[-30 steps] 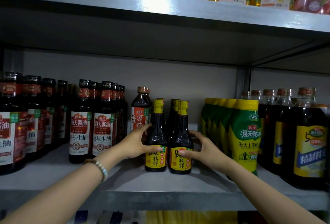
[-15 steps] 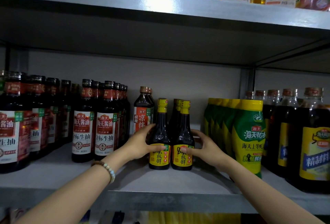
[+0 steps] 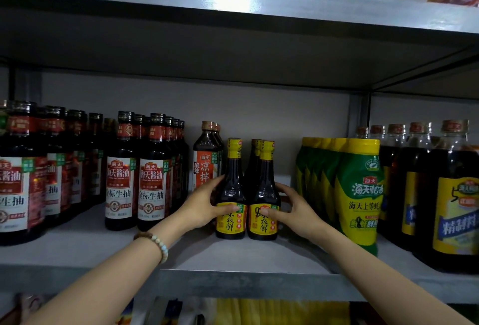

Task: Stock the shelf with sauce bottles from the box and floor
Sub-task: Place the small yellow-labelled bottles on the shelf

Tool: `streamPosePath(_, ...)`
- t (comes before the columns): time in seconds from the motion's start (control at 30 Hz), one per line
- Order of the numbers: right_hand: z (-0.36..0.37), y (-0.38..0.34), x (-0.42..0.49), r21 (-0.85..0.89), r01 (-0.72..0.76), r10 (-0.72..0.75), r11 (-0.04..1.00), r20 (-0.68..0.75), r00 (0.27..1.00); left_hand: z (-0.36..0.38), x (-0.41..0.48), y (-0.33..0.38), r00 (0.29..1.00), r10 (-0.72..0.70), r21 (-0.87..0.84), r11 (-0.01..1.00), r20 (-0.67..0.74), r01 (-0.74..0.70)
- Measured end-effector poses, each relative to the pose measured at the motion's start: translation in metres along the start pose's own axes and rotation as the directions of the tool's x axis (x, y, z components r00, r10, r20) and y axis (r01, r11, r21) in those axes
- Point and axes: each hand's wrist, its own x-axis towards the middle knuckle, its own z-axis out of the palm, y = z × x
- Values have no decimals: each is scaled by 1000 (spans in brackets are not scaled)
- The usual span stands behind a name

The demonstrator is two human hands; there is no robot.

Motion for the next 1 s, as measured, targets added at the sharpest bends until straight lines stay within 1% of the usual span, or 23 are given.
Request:
streamPosePath(0.1, 2, 0, -1, 0, 9, -9, 1000, -26, 1000, 3, -4, 2, 1000, -9, -27, 1000, -27, 9)
streamPosePath(0.17, 4, -1, -2, 22, 8, -8, 1000, -32, 999, 4, -6, 5, 999, -17, -3, 1000, -39, 17)
streamPosePath(0.27, 6, -7, -5, 44, -5, 6, 999, -9, 1000, 2, -12, 13, 999, -14, 64, 998, -46, 17)
streamPosePath(0.37, 6, -14, -10, 9, -4, 4, 1000, -5, 1000, -1, -19, 26, 998, -16, 178, 984, -68, 28)
streamPosePath(0.47, 5, -24, -23, -78, 33, -41, 996, -105, 994, -8, -35, 38, 992, -15, 258, 965, -127, 48)
streamPosePath(0.57, 6, -39, -43, -130, 132, -150, 983, -136, 979, -13, -67, 45, 990, 28, 316, 948, -137, 17)
streamPosePath(0.63, 14, -52, -60, -167, 181, -201, 969, -114, 973, -17, -93, 46, 991, 50, 362, 932, -125, -2)
streamPosePath(0.77, 43, -76, -95, -197, 256, -263, 946, -10, 965, -29, -142, 42, 993, 43, 481, 877, -107, 14)
streamPosePath(0.87, 69, -88, -119, -279, 295, -281, 914, 89, 955, -46, -174, 37, 990, 67, 562, 827, -127, 16)
streamPosePath(0.93, 86, -94, -135, -343, 307, -270, 888, 153, 951, -59, -197, 30, 991, 82, 602, 799, -105, -2)
streamPosePath(1.0, 107, -100, -153, -398, 296, -243, 868, 179, 953, -75, -222, 18, 993, 94, 625, 780, -77, -26)
